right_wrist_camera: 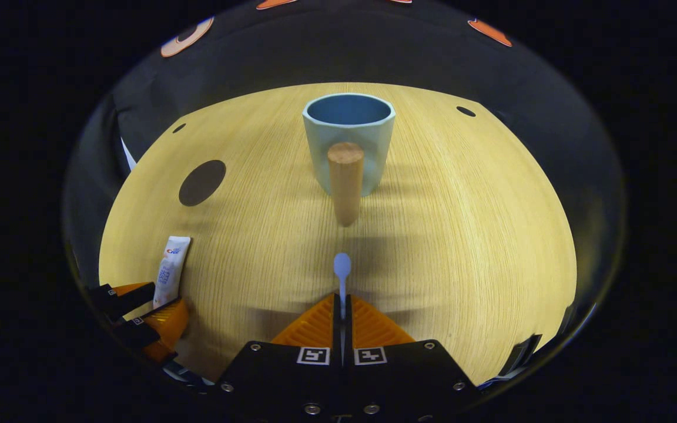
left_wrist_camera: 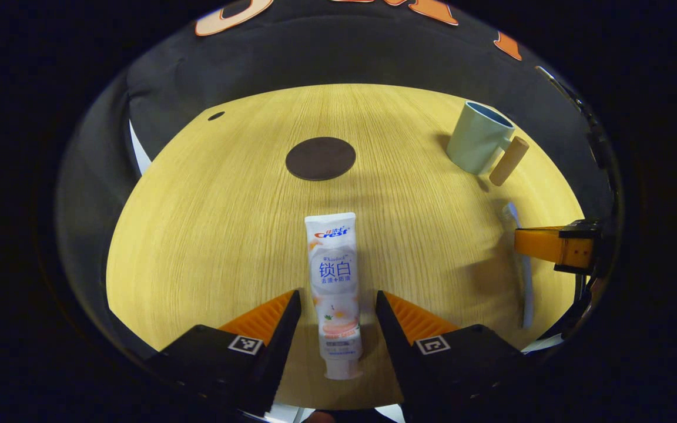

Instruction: Put the toothbrush and toothpaste on the desktop into the cup, then pick up the cup and place it on the coaster on the desktop.

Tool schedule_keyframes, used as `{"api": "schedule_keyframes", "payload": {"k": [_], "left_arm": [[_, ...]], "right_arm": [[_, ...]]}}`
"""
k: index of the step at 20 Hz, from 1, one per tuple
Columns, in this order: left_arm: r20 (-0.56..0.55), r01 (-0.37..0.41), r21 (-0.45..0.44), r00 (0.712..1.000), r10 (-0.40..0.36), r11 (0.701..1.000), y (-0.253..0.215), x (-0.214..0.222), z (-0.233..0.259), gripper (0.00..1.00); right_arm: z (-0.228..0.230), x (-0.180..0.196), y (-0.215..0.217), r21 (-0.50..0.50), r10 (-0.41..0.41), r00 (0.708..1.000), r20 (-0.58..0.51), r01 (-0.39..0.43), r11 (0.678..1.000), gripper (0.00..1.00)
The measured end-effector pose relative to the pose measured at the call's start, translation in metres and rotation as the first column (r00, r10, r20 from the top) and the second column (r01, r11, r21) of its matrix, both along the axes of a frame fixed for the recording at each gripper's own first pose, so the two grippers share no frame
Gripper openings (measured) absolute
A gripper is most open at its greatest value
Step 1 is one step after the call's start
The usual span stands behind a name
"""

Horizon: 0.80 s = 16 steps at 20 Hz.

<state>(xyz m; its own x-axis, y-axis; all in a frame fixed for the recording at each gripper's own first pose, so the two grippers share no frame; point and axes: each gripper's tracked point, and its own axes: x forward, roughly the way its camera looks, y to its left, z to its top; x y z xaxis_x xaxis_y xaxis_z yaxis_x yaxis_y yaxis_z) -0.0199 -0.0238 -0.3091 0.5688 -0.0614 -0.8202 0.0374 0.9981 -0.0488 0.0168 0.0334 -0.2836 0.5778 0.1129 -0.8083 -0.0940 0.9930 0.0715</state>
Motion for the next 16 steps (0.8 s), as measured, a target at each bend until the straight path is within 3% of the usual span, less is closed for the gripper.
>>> {"api": "schedule_keyframes", "payload": {"k": [1, 4, 6, 7, 16], "left_arm": [[0.006, 0.008, -0.001, 1.000, -0.008, 1.000, -0.002, 0.002, 0.001, 0.69], [0.001, 0.016, -0.002, 1.000, -0.016, 1.000, -0.001, 0.002, 0.002, 0.67], [-0.004, 0.012, -0.006, 1.000, -0.012, 1.000, 0.005, -0.001, 0.006, 0.58], [-0.011, 0.010, -0.002, 1.000, -0.010, 1.000, 0.008, 0.001, 0.011, 0.47], [-0.008, 0.024, -0.012, 1.000, -0.024, 1.000, 0.008, 0.003, 0.012, 0.39]], "right_arm": [[0.001, 0.000, 0.000, 0.003, -0.001, 1.000, 0.002, 0.001, 1.000, 0.01], [0.009, -0.001, -0.002, 0.009, -0.010, 1.000, 0.010, 0.010, 1.000, 0.01], [0.012, 0.000, -0.003, 0.014, -0.017, 1.000, 0.020, 0.017, 1.000, 0.01], [0.010, -0.001, -0.006, 0.016, -0.019, 1.000, 0.023, 0.019, 1.000, 0.01], [0.037, 0.001, -0.012, 0.051, -0.044, 0.995, 0.089, 0.039, 0.998, 0.01]]}}
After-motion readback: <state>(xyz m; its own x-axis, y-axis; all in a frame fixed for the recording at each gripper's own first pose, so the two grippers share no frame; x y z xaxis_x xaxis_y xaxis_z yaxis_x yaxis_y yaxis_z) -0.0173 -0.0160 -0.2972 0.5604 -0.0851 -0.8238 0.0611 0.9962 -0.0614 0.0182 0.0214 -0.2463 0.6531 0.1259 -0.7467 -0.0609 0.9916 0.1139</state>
